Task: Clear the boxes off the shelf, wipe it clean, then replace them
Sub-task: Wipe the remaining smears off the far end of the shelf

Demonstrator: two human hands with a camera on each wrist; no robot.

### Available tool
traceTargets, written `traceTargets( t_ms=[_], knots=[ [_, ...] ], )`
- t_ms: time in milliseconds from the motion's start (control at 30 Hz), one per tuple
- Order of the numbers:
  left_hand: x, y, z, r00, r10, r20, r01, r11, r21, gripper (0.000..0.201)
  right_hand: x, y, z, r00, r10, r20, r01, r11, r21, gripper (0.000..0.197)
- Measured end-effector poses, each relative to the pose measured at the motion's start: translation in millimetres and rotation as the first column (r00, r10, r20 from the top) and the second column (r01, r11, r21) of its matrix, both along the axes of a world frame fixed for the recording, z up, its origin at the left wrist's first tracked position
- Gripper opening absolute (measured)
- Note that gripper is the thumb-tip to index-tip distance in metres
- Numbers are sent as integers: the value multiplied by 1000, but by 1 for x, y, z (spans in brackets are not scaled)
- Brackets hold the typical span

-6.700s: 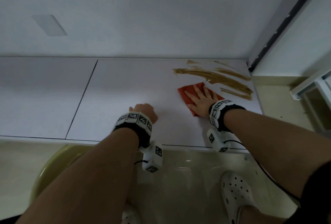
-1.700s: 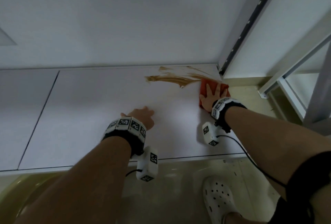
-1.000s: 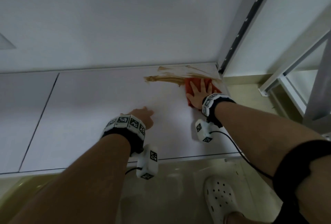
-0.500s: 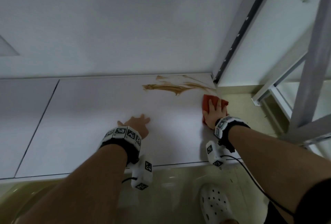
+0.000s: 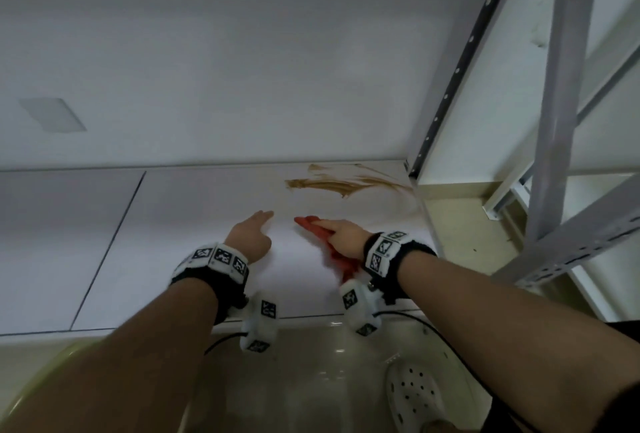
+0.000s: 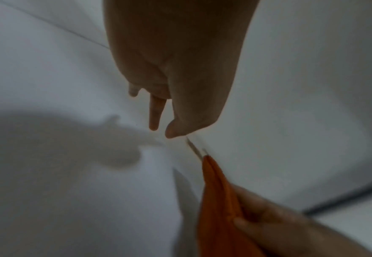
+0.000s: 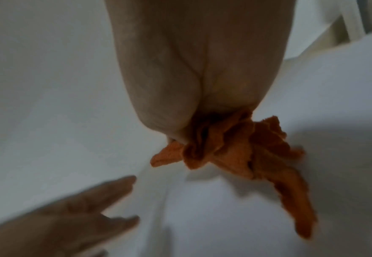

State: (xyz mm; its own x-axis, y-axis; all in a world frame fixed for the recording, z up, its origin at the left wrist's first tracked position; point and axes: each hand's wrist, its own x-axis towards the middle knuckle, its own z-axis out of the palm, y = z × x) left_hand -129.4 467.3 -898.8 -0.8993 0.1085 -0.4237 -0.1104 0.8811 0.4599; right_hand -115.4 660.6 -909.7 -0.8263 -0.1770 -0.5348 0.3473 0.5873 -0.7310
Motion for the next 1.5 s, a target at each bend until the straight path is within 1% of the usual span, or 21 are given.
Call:
traceTargets(
  t_ms=[67, 133, 233, 300, 433, 500, 567, 633, 700, 800, 900, 967, 1033, 1133, 1167, 1267, 1300, 1333, 1400, 1433, 1500],
  knots=[
    [0, -10, 7, 989, 142, 40, -147, 970, 192, 65, -10, -12, 18, 999, -47, 22, 49, 991, -123, 51],
    [0, -20, 13, 961, 253, 112, -276, 895, 349, 67, -19, -20, 32, 996, -73, 57, 85, 964, -251, 57],
    [5, -29, 19, 919, 328, 216, -393, 763, 513, 67, -29, -26, 36, 952, -192, 239, 286, 837, -466, 52],
    [7, -33, 22, 901, 344, 264, -434, 699, 568, 64, -31, -32, 35, 927, -209, 313, 351, 779, -519, 45],
    [7, -36, 26, 882, 307, 357, -470, 627, 622, 58, -30, -39, 34, 902, -216, 375, 402, 738, -542, 27],
    [7, -35, 28, 868, 259, 423, -488, 601, 633, 44, -28, -40, 35, 893, -214, 395, 412, 740, -532, 30],
    [9, -33, 29, 855, 236, 462, -504, 584, 636, 28, -27, -40, 36, 905, -173, 389, 369, 774, -515, 35],
    [10, -35, 25, 857, 256, 448, -506, 585, 633, 22, -24, -41, 35, 908, -136, 396, 341, 790, -510, 35],
    [9, -37, 22, 861, 298, 413, -506, 594, 625, 22, -20, -44, 34, 906, -77, 416, 314, 782, -538, 38],
    [7, -38, 20, 852, 352, 388, -524, 589, 615, 11, -22, -52, 25, 934, -45, 356, 235, 826, -512, 39],
    [8, -33, 20, 841, 370, 395, -541, 571, 617, 7, -22, -57, 18, 956, -122, 266, 227, 883, -411, 44],
    [8, -32, 19, 846, 395, 357, -531, 573, 625, 9, -22, -58, 14, 958, -175, 227, 251, 893, -373, 45],
    [5, -35, 17, 862, 427, 273, -497, 607, 620, 12, -22, -55, 12, 950, -213, 226, 285, 887, -363, 44],
    [-2, -42, 16, 876, 459, 146, -447, 662, 601, 28, -23, -51, 15, 941, -236, 243, 317, 867, -384, 42],
    [-3, -43, 17, 879, 468, 93, -431, 695, 575, 31, -23, -50, 16, 940, -237, 244, 319, 864, -389, 43],
    [-8, -45, 22, 886, 455, -90, -384, 829, 405, 37, -23, -51, 19, 932, -264, 249, 348, 846, -404, 42],
    [-9, -44, 25, 900, 428, -82, -366, 844, 393, 34, -24, -52, 20, 929, -275, 247, 357, 842, -405, 42],
    [-9, -41, 27, 916, 400, -23, -353, 834, 424, 30, -24, -53, 20, 927, -287, 243, 365, 841, -400, 43],
    [-7, -31, 31, 936, 316, 153, -348, 781, 518, 24, -26, -56, 20, 927, -292, 235, 367, 835, -410, 44],
    [-4, -26, 34, 934, 278, 224, -357, 756, 548, 25, -27, -56, 21, 928, -288, 236, 365, 833, -416, 43],
    [-3, -18, 35, 927, 241, 288, -368, 731, 575, 31, -27, -58, 23, 928, -257, 269, 354, 833, -425, 36]
  ],
)
